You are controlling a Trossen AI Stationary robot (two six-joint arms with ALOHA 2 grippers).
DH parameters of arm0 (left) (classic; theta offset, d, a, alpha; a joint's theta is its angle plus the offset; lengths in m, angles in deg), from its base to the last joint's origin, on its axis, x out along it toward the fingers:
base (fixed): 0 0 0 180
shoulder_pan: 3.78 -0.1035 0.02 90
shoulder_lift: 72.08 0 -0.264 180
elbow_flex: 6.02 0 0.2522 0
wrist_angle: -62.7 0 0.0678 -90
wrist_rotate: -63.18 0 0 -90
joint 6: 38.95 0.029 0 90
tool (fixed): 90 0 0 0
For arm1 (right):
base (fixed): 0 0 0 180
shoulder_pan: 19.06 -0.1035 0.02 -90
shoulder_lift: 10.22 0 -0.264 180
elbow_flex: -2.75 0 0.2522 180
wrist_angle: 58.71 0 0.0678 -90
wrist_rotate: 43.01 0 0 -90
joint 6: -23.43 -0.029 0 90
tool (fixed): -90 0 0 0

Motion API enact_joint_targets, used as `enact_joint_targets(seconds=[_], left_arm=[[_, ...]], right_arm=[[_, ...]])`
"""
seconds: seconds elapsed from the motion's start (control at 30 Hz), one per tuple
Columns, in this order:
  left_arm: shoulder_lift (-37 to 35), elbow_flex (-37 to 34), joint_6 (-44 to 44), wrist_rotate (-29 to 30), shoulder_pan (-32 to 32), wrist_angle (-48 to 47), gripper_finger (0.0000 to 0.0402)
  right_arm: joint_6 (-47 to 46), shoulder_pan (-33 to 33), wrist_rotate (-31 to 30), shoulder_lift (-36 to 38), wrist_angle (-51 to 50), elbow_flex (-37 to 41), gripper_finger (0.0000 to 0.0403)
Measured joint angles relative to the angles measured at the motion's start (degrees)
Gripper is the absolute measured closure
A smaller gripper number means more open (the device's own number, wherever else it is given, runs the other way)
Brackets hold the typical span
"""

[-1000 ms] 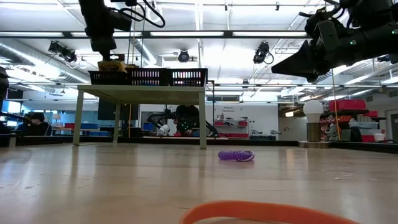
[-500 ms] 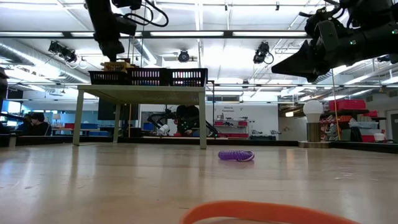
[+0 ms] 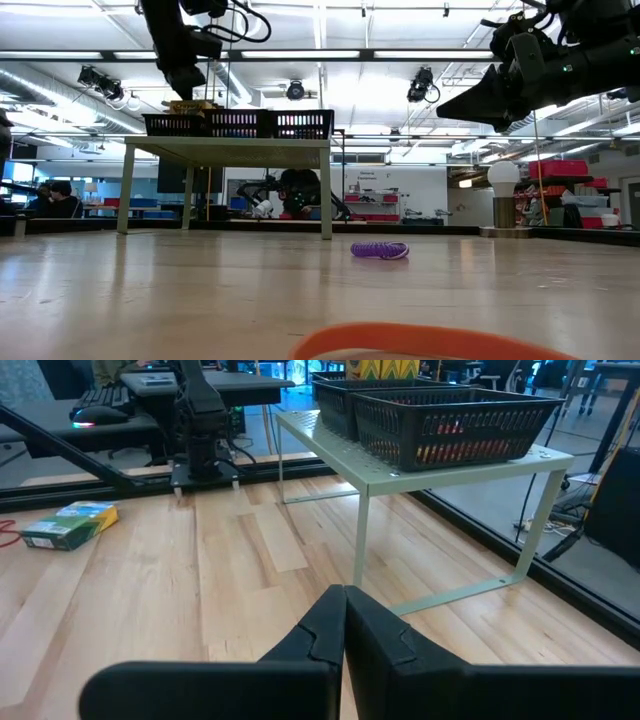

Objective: Pick & Place Office Desk Supplies
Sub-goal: Put the crayon box into the left black bin on the shelf

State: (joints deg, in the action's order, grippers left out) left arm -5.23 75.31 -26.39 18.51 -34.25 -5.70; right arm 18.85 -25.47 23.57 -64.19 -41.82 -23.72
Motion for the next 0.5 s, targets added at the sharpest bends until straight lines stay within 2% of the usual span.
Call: enact_joint_targets(seconds=[0.33, 0.5], left_arm=[[-0.02, 0.04, 3.04, -1.51, -0.09, 0.17, 0.0393], [0.00, 1.11, 2.68, -1.44, -0.08, -0.34, 0.0371]], right_arm=[[-0.02, 0.00, 0.00, 0.00, -0.01, 0.00, 0.0390], [-0.02, 0.01, 0.00, 0.00, 0.00, 0.00, 0.0390]])
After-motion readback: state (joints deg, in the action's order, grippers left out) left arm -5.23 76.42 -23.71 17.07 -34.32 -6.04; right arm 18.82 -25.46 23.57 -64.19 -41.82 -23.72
